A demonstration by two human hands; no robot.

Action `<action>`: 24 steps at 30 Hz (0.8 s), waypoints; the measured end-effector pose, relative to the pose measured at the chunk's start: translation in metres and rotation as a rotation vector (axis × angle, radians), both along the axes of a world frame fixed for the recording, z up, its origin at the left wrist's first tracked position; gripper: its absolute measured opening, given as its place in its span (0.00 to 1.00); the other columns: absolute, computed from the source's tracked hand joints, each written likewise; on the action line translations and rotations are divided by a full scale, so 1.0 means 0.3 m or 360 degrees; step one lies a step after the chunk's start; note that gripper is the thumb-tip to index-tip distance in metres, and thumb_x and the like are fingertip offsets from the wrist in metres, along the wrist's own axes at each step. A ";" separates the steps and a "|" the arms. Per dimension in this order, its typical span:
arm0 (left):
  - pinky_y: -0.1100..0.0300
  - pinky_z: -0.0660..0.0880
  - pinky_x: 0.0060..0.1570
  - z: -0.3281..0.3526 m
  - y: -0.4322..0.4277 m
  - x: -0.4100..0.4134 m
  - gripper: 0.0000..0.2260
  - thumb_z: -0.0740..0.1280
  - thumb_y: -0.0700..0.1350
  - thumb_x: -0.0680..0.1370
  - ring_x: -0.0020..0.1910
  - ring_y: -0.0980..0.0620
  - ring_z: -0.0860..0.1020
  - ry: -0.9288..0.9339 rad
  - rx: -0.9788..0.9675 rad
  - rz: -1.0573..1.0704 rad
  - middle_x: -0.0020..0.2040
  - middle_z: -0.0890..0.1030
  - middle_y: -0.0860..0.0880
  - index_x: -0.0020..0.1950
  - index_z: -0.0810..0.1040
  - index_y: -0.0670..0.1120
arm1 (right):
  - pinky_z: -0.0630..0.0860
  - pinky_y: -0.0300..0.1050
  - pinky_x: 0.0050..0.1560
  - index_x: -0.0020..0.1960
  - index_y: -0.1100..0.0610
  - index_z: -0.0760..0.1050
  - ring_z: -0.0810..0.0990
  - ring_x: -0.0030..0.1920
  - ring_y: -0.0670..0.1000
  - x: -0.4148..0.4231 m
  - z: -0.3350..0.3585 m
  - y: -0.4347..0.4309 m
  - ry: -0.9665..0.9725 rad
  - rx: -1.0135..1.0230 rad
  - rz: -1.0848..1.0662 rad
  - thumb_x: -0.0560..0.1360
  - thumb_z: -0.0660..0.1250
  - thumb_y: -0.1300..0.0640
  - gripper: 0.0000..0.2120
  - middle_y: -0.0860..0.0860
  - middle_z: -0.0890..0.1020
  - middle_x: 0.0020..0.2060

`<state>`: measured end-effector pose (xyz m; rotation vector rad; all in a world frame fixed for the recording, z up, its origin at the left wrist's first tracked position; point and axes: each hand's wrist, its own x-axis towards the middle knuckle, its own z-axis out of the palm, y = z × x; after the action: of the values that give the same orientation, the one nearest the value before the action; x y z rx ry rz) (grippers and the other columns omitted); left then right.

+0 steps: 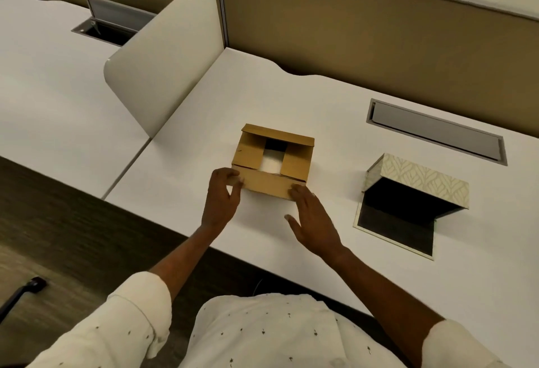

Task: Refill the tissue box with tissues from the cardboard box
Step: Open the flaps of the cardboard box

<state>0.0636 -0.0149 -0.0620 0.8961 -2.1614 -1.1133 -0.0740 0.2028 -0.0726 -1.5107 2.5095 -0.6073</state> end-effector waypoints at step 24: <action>0.24 0.48 0.72 0.167 -0.141 -0.258 0.34 0.76 0.65 0.66 0.82 0.38 0.43 -0.1483 -0.1752 -0.0995 0.83 0.40 0.42 0.67 0.75 0.52 | 0.64 0.58 0.76 0.58 0.59 0.80 0.79 0.66 0.59 -0.266 0.203 -0.339 0.0738 0.0409 0.0468 0.84 0.59 0.44 0.20 0.57 0.83 0.60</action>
<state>-0.0138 -0.0573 -0.0118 0.1609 -3.2820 0.5643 -0.1538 0.1011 -0.0116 -2.0402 2.4546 0.1233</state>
